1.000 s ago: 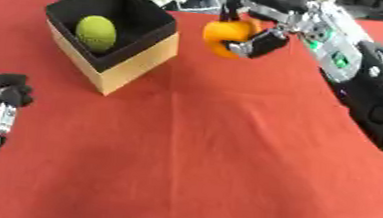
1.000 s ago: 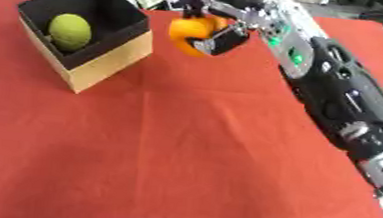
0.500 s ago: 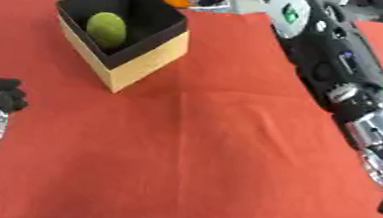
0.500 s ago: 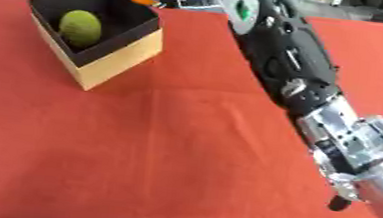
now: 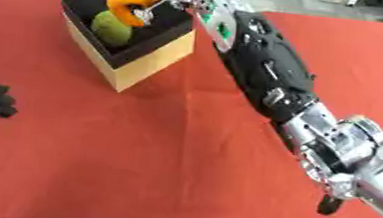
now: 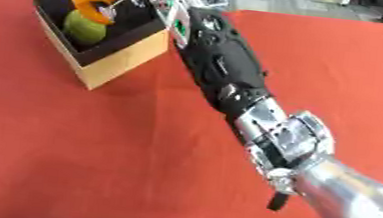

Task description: Pick up objects on the table and place them in the box.

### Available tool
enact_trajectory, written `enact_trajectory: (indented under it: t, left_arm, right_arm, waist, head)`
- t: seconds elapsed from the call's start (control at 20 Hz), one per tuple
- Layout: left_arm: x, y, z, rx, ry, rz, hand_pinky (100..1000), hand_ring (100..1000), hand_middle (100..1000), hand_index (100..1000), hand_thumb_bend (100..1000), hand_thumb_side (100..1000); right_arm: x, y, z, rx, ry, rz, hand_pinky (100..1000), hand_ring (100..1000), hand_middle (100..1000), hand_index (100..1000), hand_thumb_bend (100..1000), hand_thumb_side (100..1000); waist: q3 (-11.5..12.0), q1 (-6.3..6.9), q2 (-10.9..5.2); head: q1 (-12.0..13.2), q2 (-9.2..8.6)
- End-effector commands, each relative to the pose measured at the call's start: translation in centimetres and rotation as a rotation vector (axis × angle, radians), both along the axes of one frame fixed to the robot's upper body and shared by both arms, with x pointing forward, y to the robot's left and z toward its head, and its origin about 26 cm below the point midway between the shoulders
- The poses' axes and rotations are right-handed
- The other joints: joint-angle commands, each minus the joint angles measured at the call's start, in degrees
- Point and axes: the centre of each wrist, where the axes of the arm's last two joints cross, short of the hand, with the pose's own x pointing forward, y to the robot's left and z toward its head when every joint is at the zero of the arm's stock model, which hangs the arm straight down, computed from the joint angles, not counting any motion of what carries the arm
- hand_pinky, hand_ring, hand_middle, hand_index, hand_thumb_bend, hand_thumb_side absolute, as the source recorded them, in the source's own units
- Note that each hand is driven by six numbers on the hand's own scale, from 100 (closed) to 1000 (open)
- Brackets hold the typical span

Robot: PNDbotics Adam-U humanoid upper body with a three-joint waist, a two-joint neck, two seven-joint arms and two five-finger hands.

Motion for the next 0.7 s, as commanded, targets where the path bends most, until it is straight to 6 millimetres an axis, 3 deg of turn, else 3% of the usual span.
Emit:
enact_trajectory:
  t: [0.05,0.1,0.2,0.25,0.35,0.7]
  left_arm:
    - [0.0,-0.3,1.1,-0.005,-0.037,-0.020,655,608,593,764,100,672]
    - [0.0,-0.3,1.1,-0.005,-0.038,-0.021,655,608,593,764,100,672]
    - [0.0,-0.3,1.1,-0.006,-0.039,-0.020,655,608,593,764,100,671]
    - [0.0,-0.3,1.1,-0.006,-0.039,-0.020,655,608,593,764,100,671]
    - [0.0,-0.3,1.1,-0.006,-0.038,-0.018,655,608,593,764,100,672]
    - [0.0,0.0,1.0,-0.005,-0.034,0.000,655,607,594,764,100,673]
  right_arm:
    - [0.1,0.6,0.6,-0.003,-0.048,-0.041,754,775,708,785,127,100]
    - [0.1,0.7,0.3,-0.008,-0.063,-0.066,787,826,827,897,215,100]
    - [0.2,0.7,-0.2,-0.021,-0.096,-0.111,824,871,919,966,295,208]
    - [0.2,0.6,-0.3,-0.023,-0.111,-0.137,834,882,940,974,345,275]
    - [0.3,0.4,-0.5,-0.027,-0.140,-0.184,839,893,966,984,389,320]
    - [0.2,-1.0,1.6,0.073,-0.237,-0.235,806,874,935,960,295,181]
  waist:
    - [0.33,0.30,-0.75]
    - [0.52,0.30,-0.71]
    - [0.69,0.31,-0.67]
    - [0.69,0.31,-0.65]
    - [0.62,0.29,-0.63]
    - [-0.77,0.27,-0.79]
  head:
    - [-0.55,-0.66]
    - [-0.59,-0.69]
    - [-0.60,-0.69]
    - [-0.58,-0.69]
    - [-0.54,-0.67]
    - [0.55,-0.43]
